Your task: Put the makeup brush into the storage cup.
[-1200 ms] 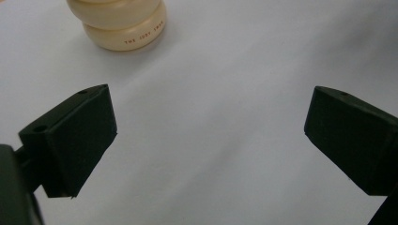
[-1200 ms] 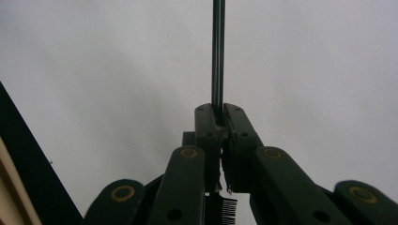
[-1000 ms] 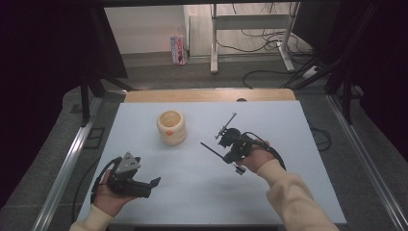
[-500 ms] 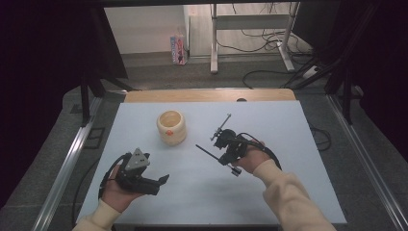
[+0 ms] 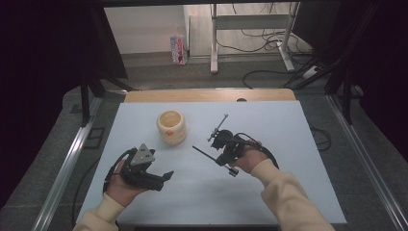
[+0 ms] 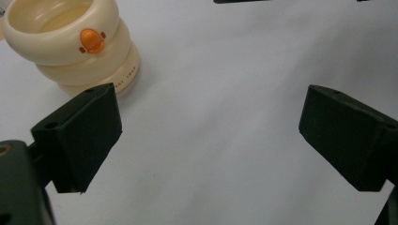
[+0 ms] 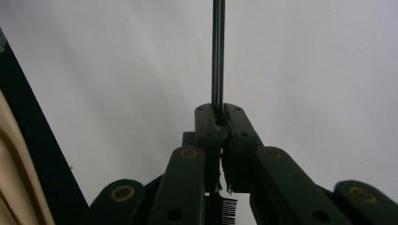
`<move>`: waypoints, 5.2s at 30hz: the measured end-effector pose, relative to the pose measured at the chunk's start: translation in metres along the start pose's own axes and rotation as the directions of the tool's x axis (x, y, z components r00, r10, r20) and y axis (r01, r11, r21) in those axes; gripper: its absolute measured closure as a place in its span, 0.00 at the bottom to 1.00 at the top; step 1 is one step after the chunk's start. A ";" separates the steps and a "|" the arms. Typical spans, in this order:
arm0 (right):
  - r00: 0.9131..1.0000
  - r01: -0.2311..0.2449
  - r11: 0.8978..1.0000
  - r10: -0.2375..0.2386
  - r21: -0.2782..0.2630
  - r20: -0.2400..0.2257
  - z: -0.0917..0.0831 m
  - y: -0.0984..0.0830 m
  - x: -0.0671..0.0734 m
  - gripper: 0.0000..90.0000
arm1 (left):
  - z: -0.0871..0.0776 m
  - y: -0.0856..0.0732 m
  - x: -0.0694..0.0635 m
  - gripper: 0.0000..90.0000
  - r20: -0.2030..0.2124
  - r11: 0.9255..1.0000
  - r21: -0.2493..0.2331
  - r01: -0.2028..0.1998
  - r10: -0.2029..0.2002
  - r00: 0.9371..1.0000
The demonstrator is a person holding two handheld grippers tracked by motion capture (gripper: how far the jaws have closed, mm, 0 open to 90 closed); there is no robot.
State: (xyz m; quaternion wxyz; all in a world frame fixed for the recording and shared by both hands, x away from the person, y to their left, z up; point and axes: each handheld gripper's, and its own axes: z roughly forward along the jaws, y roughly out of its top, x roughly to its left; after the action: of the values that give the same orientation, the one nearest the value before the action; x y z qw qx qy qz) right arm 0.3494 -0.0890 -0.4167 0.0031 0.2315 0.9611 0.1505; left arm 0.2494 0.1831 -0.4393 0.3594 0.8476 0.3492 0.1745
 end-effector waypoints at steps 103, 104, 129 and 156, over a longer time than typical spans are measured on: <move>0.944 0.204 0.973 -0.166 0.108 -0.284 0.005 0.034 -0.002 0.94 | 0.066 0.049 -0.058 0.64 -0.005 0.774 0.154 -0.615 0.623 0.782; 0.944 0.204 0.973 -0.166 0.108 -0.284 0.005 0.034 -0.002 0.94 | 0.066 0.050 -0.058 0.64 -0.005 0.763 0.158 -0.627 0.635 0.772; 0.947 0.180 0.978 -0.145 0.100 -0.286 0.002 0.034 -0.005 0.92 | 0.072 0.048 -0.066 0.95 0.024 0.662 0.164 -0.731 0.738 0.674; 0.996 -0.087 0.946 0.091 -0.312 -0.001 -0.066 -0.041 -0.030 0.26 | 0.065 0.041 -0.057 0.95 0.008 0.737 0.118 -0.666 0.670 0.742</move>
State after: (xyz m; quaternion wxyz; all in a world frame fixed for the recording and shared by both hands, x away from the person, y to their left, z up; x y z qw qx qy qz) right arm 0.3530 -0.1559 -0.3680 0.0393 0.2724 0.9138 0.2988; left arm 0.2642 0.0898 -0.4559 0.2183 0.9321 0.0376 0.2867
